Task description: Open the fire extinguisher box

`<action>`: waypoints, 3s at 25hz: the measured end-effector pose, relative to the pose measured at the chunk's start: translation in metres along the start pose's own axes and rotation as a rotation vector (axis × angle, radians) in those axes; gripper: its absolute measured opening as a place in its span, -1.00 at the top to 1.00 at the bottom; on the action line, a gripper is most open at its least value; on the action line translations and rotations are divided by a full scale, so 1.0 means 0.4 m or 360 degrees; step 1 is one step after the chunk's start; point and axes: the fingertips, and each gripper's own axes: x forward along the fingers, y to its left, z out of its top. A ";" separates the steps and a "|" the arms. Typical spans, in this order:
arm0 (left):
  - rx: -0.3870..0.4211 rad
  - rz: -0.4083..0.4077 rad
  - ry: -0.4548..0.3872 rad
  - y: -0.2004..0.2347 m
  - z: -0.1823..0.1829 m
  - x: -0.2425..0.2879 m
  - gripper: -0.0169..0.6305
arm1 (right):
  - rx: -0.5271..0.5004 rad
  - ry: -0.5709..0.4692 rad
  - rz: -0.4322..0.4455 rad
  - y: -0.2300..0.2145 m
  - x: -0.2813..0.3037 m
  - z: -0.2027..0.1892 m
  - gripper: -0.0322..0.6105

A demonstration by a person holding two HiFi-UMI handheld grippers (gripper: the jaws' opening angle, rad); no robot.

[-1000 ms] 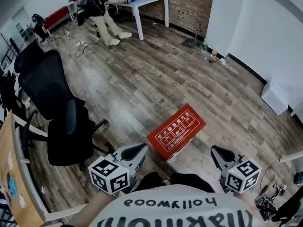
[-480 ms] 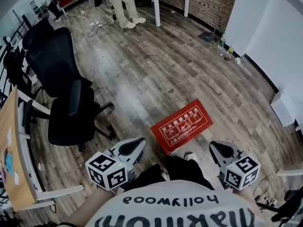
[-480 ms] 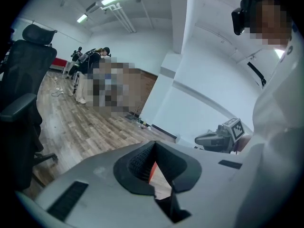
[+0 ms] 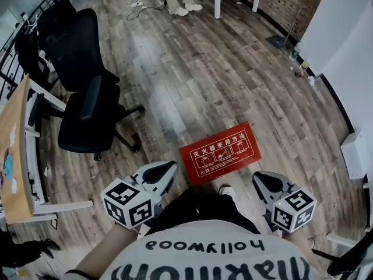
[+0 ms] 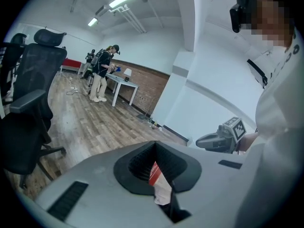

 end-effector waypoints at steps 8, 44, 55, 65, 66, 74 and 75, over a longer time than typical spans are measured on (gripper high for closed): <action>-0.0096 0.0228 -0.0059 -0.044 0.013 0.091 0.93 | -0.0138 0.0113 0.0196 -0.148 0.035 0.021 0.86; -0.0484 0.0540 0.0019 0.064 -0.534 0.051 0.92 | -0.2055 0.0612 0.0279 -0.157 0.482 -0.496 0.16; -0.0472 0.0521 0.0067 0.110 -0.610 0.073 0.93 | -0.2250 0.0326 -0.0177 -0.210 0.543 -0.533 0.16; -0.0472 0.0466 0.0018 0.081 -0.512 0.068 0.92 | -0.2138 0.0429 -0.0058 -0.171 0.478 -0.464 0.23; -0.0469 0.0463 0.0013 0.077 -0.497 0.061 0.93 | -0.2131 0.0432 -0.0055 -0.164 0.465 -0.449 0.25; -0.0430 0.0461 -0.0039 0.059 -0.359 0.025 0.93 | -0.2153 0.0444 -0.0048 -0.133 0.412 -0.289 0.45; -0.0422 0.0460 -0.0048 0.059 -0.340 0.023 0.92 | -0.2151 0.0463 -0.0043 -0.134 0.413 -0.270 0.46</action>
